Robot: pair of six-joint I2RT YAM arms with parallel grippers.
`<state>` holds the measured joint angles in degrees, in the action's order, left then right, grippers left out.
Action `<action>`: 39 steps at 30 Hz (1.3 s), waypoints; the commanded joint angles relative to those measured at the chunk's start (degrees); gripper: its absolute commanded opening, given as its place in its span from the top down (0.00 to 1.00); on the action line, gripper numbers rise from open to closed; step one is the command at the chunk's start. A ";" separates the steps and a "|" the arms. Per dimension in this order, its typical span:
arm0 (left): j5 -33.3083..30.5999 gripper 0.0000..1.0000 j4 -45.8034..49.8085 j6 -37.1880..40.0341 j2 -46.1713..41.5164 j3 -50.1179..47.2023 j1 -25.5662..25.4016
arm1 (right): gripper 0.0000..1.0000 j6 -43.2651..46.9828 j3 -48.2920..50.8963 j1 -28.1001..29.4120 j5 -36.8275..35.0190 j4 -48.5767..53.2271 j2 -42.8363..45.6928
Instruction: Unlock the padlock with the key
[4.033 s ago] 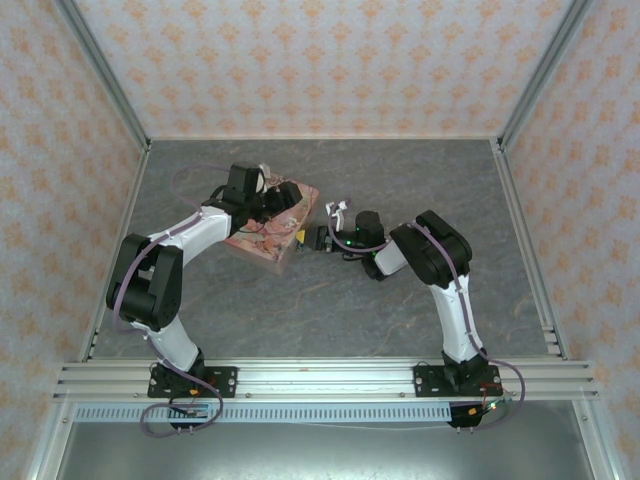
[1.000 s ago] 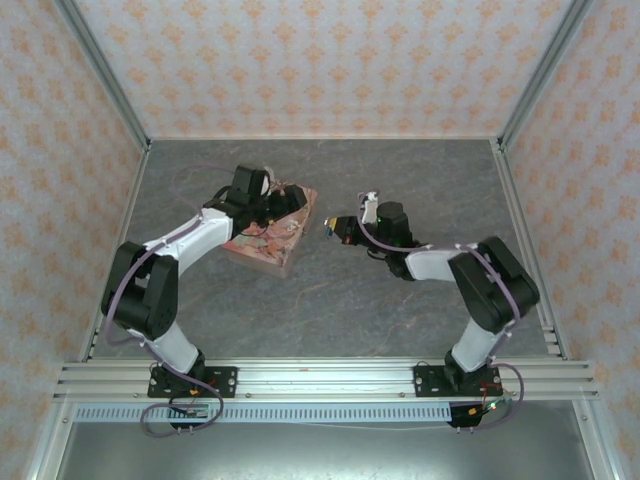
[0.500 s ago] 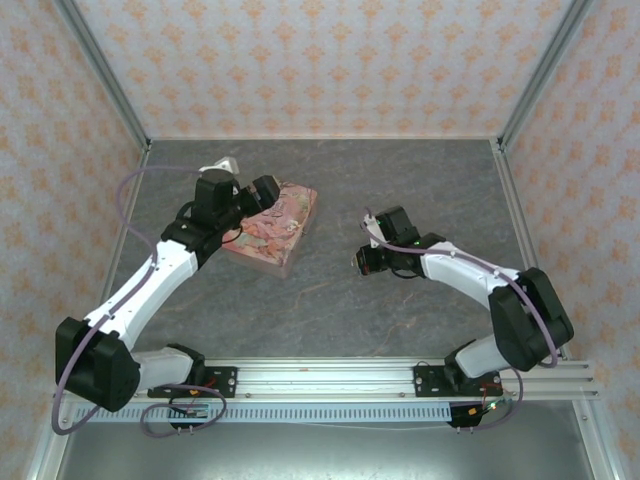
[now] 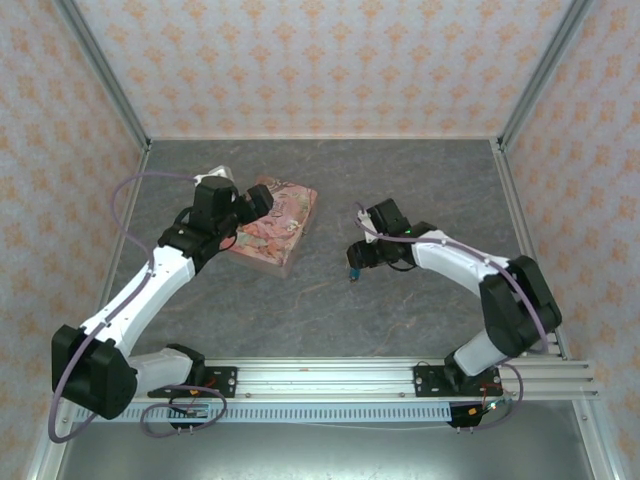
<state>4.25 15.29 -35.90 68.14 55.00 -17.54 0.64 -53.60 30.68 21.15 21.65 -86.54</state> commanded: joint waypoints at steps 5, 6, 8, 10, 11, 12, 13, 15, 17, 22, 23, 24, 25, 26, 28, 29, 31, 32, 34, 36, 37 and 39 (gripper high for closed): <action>-13.76 0.07 4.88 1.71 -8.13 -2.61 0.18 | 0.33 0.01 5.25 -7.46 -7.44 -10.38 12.49; -16.68 0.07 5.41 1.65 -9.84 -3.61 0.23 | 0.30 -0.43 6.58 -8.98 -9.15 -12.73 14.05; -22.26 0.06 6.22 1.62 -13.27 -5.86 0.40 | 0.21 -0.71 9.69 -11.54 -13.53 -16.88 16.64; -28.85 0.06 7.63 1.75 -16.47 -7.86 0.40 | 0.12 -0.64 11.93 -13.69 -16.94 -19.60 18.34; -32.53 0.05 8.44 2.03 -18.20 -9.04 0.40 | 0.06 -0.62 12.93 -15.05 -18.27 -20.72 18.42; -36.09 0.05 9.16 2.36 -19.69 -10.17 0.43 | 0.01 -0.64 14.08 -16.67 -19.05 -21.67 19.61; -39.64 0.04 9.60 2.73 -20.83 -11.30 0.49 | 0.01 -0.60 14.61 -17.77 -19.35 -22.17 20.16; -46.92 0.01 9.08 3.50 -22.95 -14.32 0.49 | 0.01 0.03 16.06 -20.78 -20.25 -23.41 20.40; -54.89 0.00 4.91 4.39 -24.50 -19.81 0.48 | 0.01 1.57 17.86 -23.38 -22.23 -25.14 19.49; -51.72 0.00 -7.56 21.07 -24.91 -28.24 0.93 | 0.01 -0.66 22.68 -30.48 -21.63 -33.15 14.16; -50.72 0.00 -7.96 22.25 -24.44 -28.50 1.15 | 0.01 -0.05 23.69 -30.67 -21.82 -35.35 13.19; -49.08 0.00 -8.36 23.37 -23.98 -28.53 1.50 | 0.01 0.94 24.55 -30.68 -21.91 -37.65 12.07; -46.96 0.00 -9.16 24.47 -23.63 -28.78 2.08 | 0.01 1.46 25.29 -30.68 -21.79 -39.93 11.22; -44.68 0.00 -10.57 25.45 -23.26 -29.26 2.69 | 0.01 1.90 24.81 -30.70 -21.33 -40.26 10.54; -42.02 0.00 -13.54 26.26 -22.42 -30.64 3.85 | 0.01 2.84 25.78 -30.81 -19.22 -45.11 9.51; -41.14 0.00 -15.23 26.32 -21.83 -31.49 4.58 | 0.01 2.72 26.00 -30.83 -18.82 -47.24 9.03; -39.30 0.00 -18.47 26.65 -20.67 -33.27 5.90 | 0.01 2.78 26.65 -30.84 -17.56 -52.02 7.87; -38.16 0.00 -20.03 26.86 -19.90 -34.05 6.61 | 0.01 2.59 27.42 -30.85 -16.97 -55.74 6.86; -35.41 0.00 -22.19 27.39 -18.48 -35.01 7.81 | 0.01 1.87 27.69 -31.18 -16.54 -59.56 3.87; -32.78 0.00 -23.89 28.09 -17.07 -35.57 8.94 | 0.01 2.15 29.40 -31.29 -15.85 -65.39 -0.16; -31.37 0.00 -24.66 28.54 -16.40 -35.81 9.38 | 0.01 2.08 30.29 -31.28 -15.64 -67.89 -0.87; -28.62 0.00 -26.81 28.82 -14.78 -36.23 10.38 | 0.01 2.34 30.23 -31.39 -15.05 -66.96 -0.25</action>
<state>-29.63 -5.10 -9.21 52.10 19.40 -8.36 2.26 -24.77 -0.21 4.54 -38.06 -86.52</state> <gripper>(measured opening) 0.999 0.991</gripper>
